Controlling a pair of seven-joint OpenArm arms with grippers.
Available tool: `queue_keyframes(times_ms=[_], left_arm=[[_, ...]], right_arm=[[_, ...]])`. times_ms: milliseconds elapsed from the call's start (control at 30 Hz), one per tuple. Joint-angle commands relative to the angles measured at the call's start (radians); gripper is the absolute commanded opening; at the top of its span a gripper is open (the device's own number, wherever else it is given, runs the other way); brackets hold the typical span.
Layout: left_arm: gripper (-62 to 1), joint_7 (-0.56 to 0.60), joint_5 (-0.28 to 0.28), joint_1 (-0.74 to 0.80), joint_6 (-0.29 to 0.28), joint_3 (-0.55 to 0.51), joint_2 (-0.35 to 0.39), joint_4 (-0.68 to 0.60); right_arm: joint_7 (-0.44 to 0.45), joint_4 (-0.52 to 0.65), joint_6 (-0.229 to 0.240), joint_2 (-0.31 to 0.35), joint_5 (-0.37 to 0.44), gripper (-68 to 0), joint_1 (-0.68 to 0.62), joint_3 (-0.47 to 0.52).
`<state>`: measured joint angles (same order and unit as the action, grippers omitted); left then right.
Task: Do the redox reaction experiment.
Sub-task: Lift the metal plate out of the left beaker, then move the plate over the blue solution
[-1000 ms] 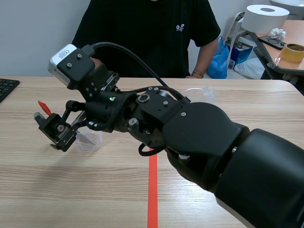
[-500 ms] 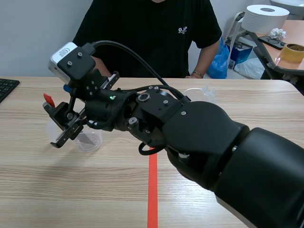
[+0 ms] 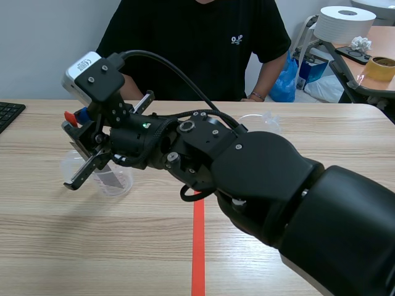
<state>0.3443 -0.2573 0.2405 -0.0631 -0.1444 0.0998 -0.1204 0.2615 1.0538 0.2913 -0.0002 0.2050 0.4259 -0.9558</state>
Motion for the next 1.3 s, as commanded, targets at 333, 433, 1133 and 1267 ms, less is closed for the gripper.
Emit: queue_keyframes(times_ms=[333,433,1133,1267], left_arm=[[-56.7,0.006,0.002,0.006,-0.002,-0.002,0.0,-0.011],[-56.7,0.006,0.002,0.006,-0.002,-0.002,0.0,-0.011],[-56.7,0.006,0.002,0.006,-0.002,-0.002,0.0,-0.011],[-56.7,0.006,0.002,0.006,-0.002,-0.002,0.0,-0.011]], right_arm=[[0.014,0.016,-0.007,0.011,0.003,-66.9,0.026,0.006],[-0.011,0.018,-0.007,0.011,0.004,-66.9,0.032,0.01],[-0.397,0.188,0.023,0.008,0.17,-66.9,0.125,0.076],[-0.47,0.243,0.023,0.008,0.171,-66.9,0.125,0.103]])
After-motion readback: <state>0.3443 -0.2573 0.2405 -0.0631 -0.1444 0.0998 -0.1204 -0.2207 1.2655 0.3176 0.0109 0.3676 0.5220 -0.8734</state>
